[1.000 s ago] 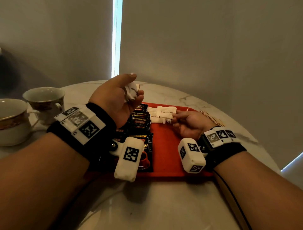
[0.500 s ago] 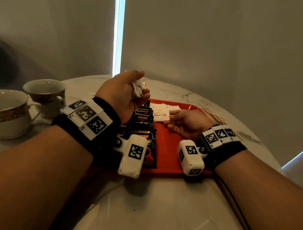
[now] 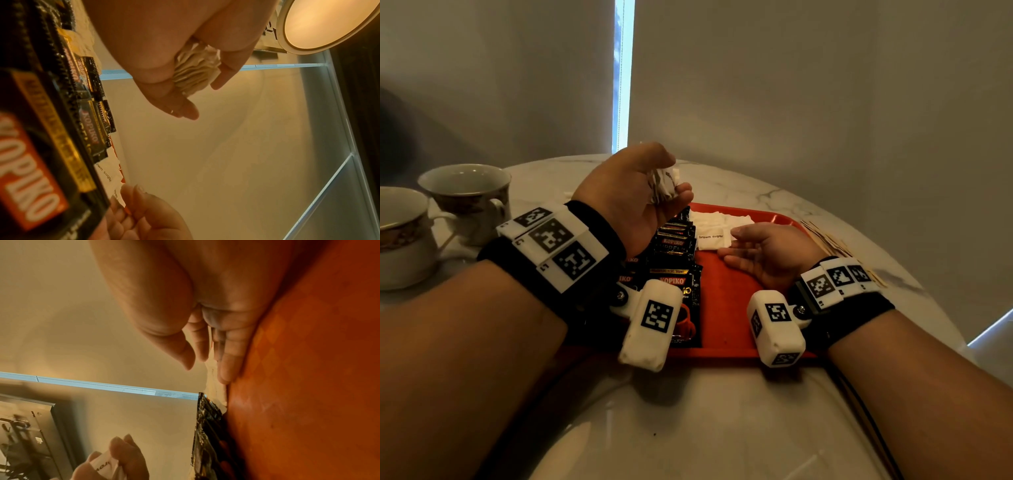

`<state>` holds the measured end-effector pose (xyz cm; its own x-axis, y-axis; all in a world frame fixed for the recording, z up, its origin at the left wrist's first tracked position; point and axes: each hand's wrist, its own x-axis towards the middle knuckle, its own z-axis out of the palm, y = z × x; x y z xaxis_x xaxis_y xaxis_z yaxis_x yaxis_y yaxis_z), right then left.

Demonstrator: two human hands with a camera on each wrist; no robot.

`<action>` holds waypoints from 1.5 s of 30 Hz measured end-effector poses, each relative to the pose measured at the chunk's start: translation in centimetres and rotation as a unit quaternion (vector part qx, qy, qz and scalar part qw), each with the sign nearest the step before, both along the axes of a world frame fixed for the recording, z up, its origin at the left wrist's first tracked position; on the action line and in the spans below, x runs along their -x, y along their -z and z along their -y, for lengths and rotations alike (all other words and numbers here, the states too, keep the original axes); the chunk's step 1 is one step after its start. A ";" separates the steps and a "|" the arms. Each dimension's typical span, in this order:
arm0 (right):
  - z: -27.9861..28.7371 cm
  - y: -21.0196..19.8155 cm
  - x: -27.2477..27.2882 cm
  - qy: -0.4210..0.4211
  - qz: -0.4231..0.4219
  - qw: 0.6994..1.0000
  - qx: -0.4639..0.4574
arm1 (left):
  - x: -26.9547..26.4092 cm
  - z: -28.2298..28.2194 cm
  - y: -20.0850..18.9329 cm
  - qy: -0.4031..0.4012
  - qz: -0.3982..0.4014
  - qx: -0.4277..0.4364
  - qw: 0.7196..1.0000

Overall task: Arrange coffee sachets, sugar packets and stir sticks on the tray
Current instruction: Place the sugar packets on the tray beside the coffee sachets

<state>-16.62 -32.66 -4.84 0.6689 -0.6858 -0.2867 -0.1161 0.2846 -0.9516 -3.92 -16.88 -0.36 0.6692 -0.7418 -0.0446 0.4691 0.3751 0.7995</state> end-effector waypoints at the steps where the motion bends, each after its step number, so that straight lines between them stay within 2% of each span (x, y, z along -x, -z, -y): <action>1: 0.0 0.0 0.0 0.001 0.000 1.000 0.000 | 0.1 -0.1 0.0 -0.001 0.003 -0.003 1.000; 16: 0.5 -0.5 0.2 0.014 -0.028 0.999 0.021 | 0.1 0.1 0.3 0.043 0.039 -0.052 0.997; 21: 0.3 -2.5 0.5 0.024 0.091 0.996 0.010 | 0.3 0.1 0.7 0.048 0.017 -0.021 0.999; 25: -0.7 -3.7 1.9 -0.022 0.158 0.987 0.026 | 0.6 0.1 0.6 0.073 0.023 -0.002 0.997; 32: -2.4 -3.5 2.5 -0.095 0.151 0.978 0.110 | 1.6 0.3 0.8 0.075 0.043 0.002 0.996; 39: -3.1 -3.2 2.4 -0.098 0.122 0.979 0.133 | 2.1 0.2 0.8 0.089 0.075 -0.005 0.993; 45: -3.5 -3.5 2.3 -0.058 0.133 0.982 0.116 | 1.9 0.2 1.0 0.112 0.085 -0.012 0.990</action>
<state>-18.97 -29.20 -1.32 0.7767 -0.6264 0.0650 0.1273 0.0550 -0.9903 -5.80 -17.11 -1.38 0.4878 -0.8722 0.0366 0.3953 0.2581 0.8815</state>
